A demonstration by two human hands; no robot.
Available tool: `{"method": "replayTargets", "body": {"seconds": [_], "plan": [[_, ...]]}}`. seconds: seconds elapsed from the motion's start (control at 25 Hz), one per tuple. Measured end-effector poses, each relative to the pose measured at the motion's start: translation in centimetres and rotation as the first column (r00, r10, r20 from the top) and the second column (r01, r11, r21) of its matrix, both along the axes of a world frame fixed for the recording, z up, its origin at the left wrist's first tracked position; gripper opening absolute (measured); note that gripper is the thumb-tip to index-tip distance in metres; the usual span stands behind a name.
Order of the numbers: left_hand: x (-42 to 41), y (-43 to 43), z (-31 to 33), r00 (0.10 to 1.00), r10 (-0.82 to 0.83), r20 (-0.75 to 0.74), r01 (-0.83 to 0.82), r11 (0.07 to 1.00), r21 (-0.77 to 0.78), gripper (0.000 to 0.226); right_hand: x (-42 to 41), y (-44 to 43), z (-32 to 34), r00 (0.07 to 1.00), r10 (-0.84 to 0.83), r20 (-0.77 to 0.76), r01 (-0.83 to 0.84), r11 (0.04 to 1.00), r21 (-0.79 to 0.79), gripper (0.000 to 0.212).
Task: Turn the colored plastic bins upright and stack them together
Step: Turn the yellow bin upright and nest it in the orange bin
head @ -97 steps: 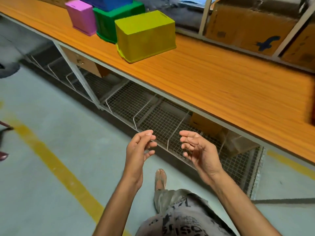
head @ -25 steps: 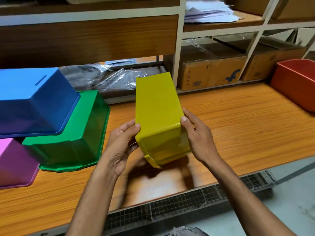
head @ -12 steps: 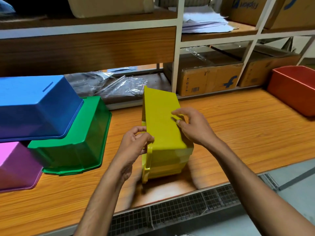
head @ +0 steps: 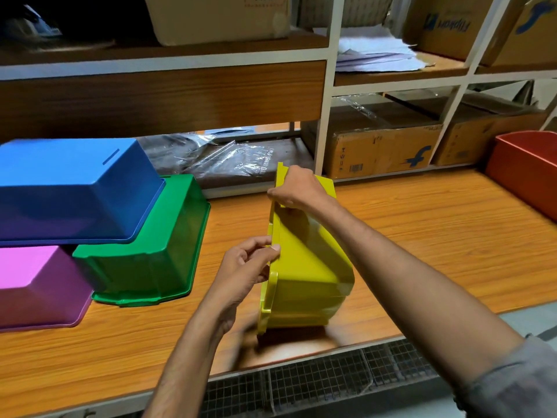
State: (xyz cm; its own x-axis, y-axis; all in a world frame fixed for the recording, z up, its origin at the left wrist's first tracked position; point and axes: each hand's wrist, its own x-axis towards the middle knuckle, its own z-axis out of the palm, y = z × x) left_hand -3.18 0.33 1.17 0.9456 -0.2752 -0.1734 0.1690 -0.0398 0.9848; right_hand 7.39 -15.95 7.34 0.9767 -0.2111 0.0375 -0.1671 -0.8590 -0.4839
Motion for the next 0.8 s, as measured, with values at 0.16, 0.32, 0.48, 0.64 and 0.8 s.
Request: {"method": "replayTargets", "body": {"seconds": [0.16, 0.32, 0.48, 0.64, 0.8], "plan": [[0.3, 1.0, -1.1, 0.989, 0.145, -0.040, -0.147, 0.988, -0.040, 0.024, 0.0, -0.1, 0.0, 0.999, 0.001, 0.054, -0.004, 0.999, 0.038, 0.034], [1.3, 1.3, -3.1, 0.970, 0.233, -0.072, -0.236, 0.971, -0.031, 0.017, -0.5, -2.8, 0.8, 0.995, 0.003, 0.100, -0.021, 0.985, 0.172, 0.031], [2.6, 0.6, -5.0, 0.952, 0.307, -0.007, -0.306, 0.950, 0.057, 0.024, -1.8, -5.9, -0.2, 0.986, 0.024, 0.165, -0.092, 0.905, 0.414, 0.042], [3.8, 0.1, -5.2, 0.883, 0.413, 0.225, -0.440, 0.894, 0.083, 0.026, -3.1, -7.7, -2.6, 0.976, 0.053, 0.212, -0.151, 0.866, 0.476, 0.046], [5.4, 0.8, -5.1, 0.829, 0.412, 0.378, -0.528, 0.799, 0.287, 0.038, -4.0, -9.4, -4.1, 0.978, 0.056, 0.201, -0.148, 0.866, 0.477, 0.043]]}}
